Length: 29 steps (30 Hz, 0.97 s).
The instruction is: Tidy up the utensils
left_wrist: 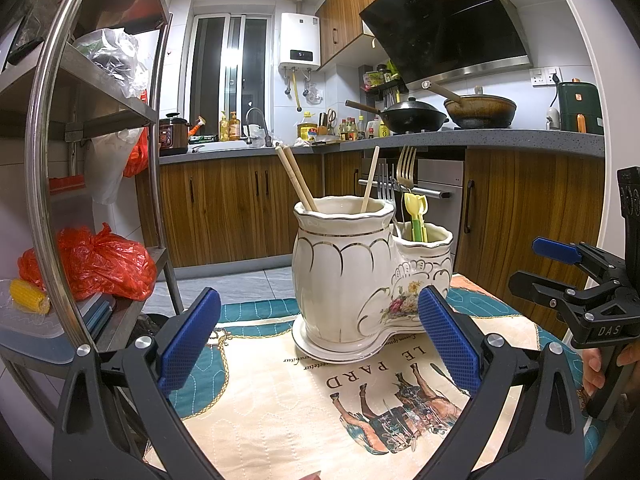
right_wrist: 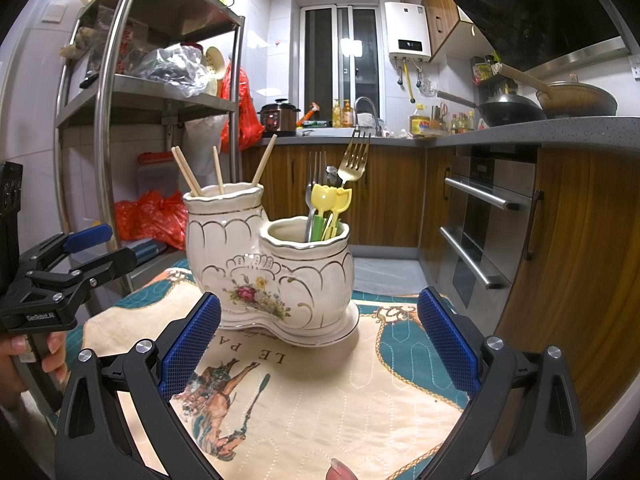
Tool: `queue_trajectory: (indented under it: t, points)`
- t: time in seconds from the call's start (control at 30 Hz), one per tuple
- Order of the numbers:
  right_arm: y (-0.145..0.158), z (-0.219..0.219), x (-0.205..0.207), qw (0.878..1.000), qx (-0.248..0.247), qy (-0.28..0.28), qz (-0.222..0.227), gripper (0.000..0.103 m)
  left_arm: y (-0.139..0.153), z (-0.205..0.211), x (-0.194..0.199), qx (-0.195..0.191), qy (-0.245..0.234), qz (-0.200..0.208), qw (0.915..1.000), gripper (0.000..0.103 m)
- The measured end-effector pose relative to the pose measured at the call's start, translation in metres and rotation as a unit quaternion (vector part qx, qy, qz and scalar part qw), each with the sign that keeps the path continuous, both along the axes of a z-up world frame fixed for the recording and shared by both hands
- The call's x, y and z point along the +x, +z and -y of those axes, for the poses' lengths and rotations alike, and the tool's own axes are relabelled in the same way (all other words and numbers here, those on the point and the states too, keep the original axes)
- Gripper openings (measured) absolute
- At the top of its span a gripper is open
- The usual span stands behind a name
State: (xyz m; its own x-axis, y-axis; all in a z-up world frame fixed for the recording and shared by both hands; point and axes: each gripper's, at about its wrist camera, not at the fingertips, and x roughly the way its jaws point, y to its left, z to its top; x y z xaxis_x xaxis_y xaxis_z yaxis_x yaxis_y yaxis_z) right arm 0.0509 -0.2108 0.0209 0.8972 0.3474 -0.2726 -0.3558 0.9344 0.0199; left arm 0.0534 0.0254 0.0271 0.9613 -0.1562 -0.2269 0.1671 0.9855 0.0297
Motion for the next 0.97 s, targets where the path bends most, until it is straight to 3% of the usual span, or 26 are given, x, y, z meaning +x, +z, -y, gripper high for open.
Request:
queue_trajectory:
  t: [0.97]
  points:
    - [0.0005, -0.0002, 0.0003, 1.000, 0.000, 0.000, -0.001, 0.098, -0.0032, -0.0015, 0.0060, -0.002, 0.015, -0.011, 0.9998, 0.097]
